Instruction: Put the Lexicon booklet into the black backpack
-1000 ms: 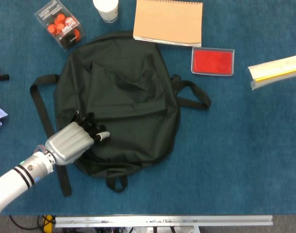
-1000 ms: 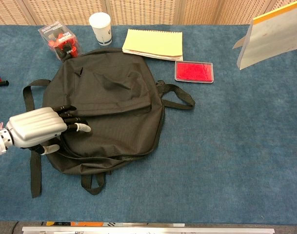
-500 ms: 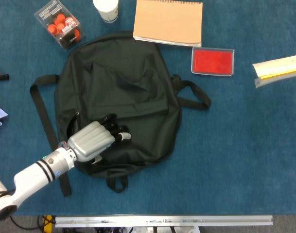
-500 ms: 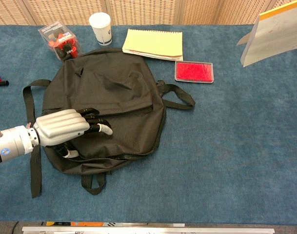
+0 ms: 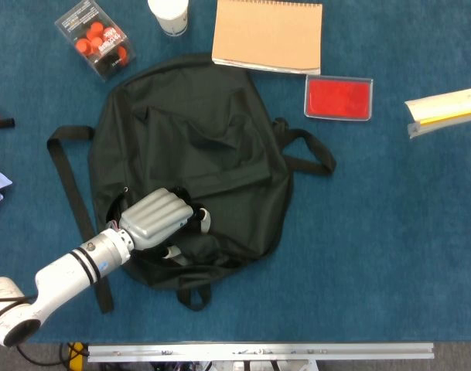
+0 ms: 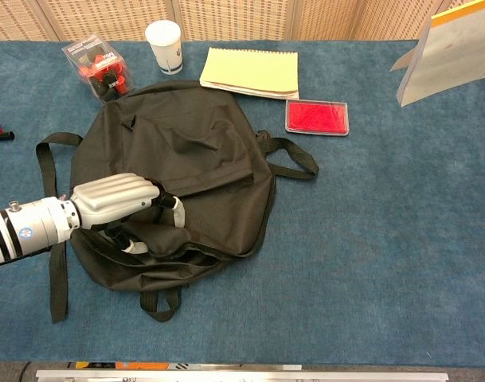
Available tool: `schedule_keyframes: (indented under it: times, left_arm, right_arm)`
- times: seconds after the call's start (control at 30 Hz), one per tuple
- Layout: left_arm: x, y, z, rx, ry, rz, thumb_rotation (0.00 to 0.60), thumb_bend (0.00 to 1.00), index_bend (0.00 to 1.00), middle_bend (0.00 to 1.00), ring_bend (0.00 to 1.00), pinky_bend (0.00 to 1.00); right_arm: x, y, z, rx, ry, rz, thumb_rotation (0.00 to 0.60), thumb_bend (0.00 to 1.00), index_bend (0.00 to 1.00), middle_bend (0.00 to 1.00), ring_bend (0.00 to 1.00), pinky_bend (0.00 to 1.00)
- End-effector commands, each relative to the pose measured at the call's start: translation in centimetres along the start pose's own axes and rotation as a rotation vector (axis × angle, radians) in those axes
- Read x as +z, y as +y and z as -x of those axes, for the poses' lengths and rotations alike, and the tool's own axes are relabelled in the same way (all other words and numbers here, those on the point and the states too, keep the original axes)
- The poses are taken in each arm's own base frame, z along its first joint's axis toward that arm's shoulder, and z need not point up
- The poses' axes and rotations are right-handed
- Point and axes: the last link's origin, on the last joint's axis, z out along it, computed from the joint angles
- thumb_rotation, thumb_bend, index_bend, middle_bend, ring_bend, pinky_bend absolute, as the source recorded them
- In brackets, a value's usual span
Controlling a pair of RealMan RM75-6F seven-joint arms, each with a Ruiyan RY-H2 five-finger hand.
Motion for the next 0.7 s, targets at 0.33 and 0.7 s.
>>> schedule_keyframes:
  times: [0.33, 0.7]
  left_arm:
    - [1.4, 0.0, -2.8, -0.395, 0.134, -0.022, 0.6, 0.26, 0.66, 0.65, 0.7, 0.64]
    - [1.1, -0.9, -6.6, -0.759, 0.245, -0.048, 0.6, 0.28, 0.68, 0.69, 0.73, 0.75]
  right_arm:
    - [-0.1, 0.1, 0.0, 0.005, -0.006, 0.005, 0.6, 0.0, 0.69, 0.71, 0.52, 0.61]
    - [-0.5, -0.7, -0.1, 0.087, -0.077, -0.014, 0.6, 0.09, 0.72, 0.73, 0.54, 0.64]
